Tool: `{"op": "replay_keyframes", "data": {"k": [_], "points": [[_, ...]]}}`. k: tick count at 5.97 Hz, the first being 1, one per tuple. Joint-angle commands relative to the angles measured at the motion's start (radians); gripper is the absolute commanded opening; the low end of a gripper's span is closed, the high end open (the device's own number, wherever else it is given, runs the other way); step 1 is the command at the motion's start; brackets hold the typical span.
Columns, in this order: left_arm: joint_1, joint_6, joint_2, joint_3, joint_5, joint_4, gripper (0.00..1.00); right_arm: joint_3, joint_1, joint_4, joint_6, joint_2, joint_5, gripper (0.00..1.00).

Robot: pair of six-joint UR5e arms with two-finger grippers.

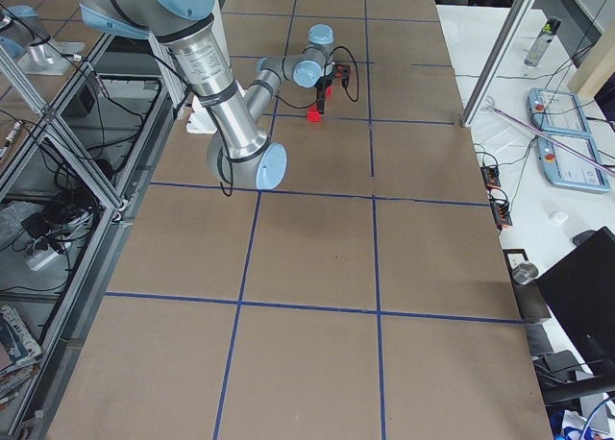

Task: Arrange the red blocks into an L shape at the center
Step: 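Set the cube down at center and open the right gripper, then raise the right gripper away while the left gripper reaches toward the nearer red cube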

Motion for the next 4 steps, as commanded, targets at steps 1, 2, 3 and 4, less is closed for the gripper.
{"op": "replay_keyframes", "data": {"k": [1,2,3,4], "points": [[0.205,-0.268,-0.058,0.016,0.009,-0.288,1.0,0.101,0.102,0.008,-0.003,-0.128,0.069,1.0],[0.279,-0.375,-0.134,0.013,0.012,-0.292,1.0,0.143,0.148,0.011,-0.077,-0.207,0.095,1.0],[0.321,-0.414,-0.178,0.015,0.012,-0.292,1.0,0.152,0.172,0.012,-0.158,-0.263,0.107,1.0],[0.413,-0.427,-0.236,0.006,0.096,-0.289,1.0,0.152,0.195,0.012,-0.197,-0.293,0.119,1.0]]}}
